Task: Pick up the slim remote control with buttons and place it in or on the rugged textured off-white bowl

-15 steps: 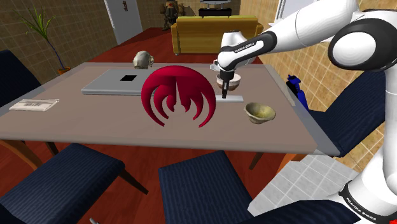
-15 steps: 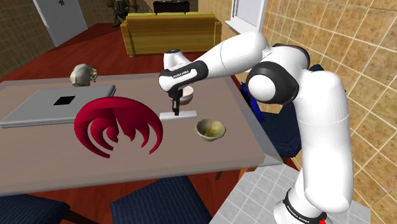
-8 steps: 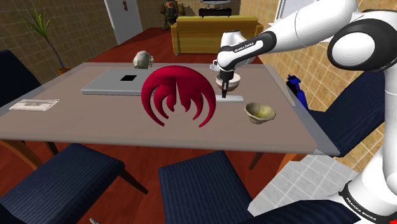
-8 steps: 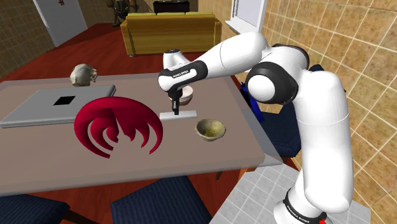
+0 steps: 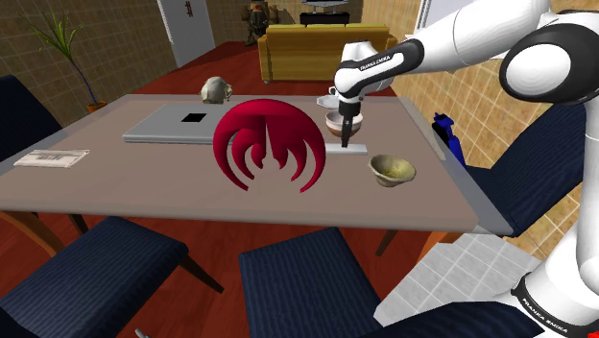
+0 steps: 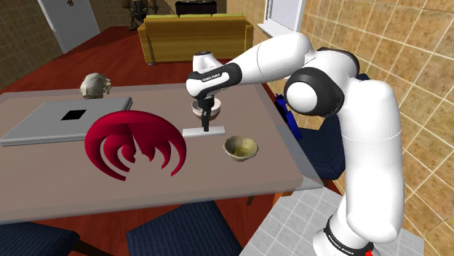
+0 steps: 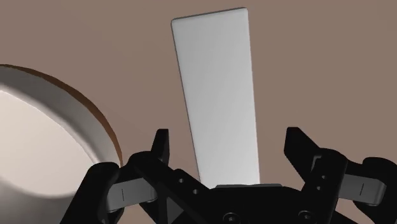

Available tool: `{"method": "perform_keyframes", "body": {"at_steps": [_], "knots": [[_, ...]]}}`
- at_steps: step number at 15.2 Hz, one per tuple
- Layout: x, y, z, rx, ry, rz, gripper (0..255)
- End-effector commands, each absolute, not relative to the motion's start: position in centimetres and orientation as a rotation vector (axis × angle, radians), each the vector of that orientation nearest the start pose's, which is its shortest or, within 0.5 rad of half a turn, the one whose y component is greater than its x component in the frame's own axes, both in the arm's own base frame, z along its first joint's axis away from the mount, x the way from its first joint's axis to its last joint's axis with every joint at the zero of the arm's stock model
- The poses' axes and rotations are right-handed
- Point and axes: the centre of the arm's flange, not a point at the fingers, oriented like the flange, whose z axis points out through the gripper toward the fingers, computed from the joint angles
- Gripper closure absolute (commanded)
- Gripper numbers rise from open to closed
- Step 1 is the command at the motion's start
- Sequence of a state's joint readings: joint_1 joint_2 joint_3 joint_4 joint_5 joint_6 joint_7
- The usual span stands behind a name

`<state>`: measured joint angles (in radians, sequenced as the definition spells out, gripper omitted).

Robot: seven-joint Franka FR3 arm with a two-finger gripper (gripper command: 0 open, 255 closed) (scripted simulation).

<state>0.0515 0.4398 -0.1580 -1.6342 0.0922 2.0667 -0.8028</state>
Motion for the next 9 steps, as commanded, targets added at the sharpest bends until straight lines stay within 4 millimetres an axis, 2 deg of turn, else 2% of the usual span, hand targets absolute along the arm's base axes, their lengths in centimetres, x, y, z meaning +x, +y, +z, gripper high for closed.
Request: {"method": "perform_keyframes", "body": {"at_steps": [1, 6, 9], "knots": [[67.0, -5.7, 35.9, -2.952, -1.019, -0.004, 0], [67.0, -5.6, 33.0, -2.952, -1.019, -0.004, 0], [67.0, -5.6, 33.0, -2.952, -1.019, -0.004, 0]]}}
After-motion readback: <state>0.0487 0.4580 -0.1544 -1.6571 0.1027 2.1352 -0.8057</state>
